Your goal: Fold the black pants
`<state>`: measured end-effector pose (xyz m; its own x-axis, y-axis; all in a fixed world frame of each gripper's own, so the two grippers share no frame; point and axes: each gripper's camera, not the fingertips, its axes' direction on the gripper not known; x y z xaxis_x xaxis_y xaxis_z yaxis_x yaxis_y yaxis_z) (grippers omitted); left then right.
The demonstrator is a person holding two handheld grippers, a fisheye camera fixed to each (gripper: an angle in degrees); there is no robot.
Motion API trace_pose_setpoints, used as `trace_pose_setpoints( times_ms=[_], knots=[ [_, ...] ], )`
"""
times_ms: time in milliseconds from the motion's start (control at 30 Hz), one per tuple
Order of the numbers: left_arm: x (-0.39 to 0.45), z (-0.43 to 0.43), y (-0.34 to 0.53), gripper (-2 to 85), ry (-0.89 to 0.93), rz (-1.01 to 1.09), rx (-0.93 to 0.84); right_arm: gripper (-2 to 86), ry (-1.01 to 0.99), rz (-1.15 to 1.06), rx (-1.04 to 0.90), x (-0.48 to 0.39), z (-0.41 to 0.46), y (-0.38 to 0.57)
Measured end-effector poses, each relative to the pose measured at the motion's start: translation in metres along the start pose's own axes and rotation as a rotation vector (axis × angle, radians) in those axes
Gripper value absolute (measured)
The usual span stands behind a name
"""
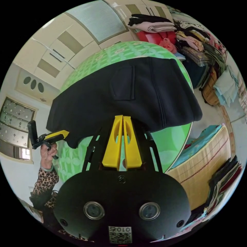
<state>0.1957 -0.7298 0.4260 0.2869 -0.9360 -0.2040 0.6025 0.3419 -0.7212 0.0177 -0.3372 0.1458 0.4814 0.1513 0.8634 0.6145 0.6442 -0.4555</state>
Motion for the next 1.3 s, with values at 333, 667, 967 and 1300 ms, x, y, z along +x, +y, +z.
trace_pose_setpoints(
  times_ms=[333, 667, 967, 1300],
  knots=[
    [0.013, 0.027, -0.077, -0.3, 0.047, -0.011, -0.014, 1.7, 0.065, 0.05, -0.044, -0.023, -0.017, -0.104],
    [-0.001, -0.049, -0.055, -0.2, 0.085, 0.189, 0.111, 2.1, 0.101, -0.03, 0.114, -0.091, -0.064, -0.1],
    [-0.152, -0.208, -0.034, 0.1, -0.211, 0.228, 0.209, 5.9, -0.498, -0.781, -0.062, -0.279, -0.057, -0.137],
    [-0.27, -0.216, -0.065, 4.0, -0.192, 0.247, -0.03, 10.8, -0.042, -0.985, -0.454, -0.52, 0.059, -0.284]
  ],
)
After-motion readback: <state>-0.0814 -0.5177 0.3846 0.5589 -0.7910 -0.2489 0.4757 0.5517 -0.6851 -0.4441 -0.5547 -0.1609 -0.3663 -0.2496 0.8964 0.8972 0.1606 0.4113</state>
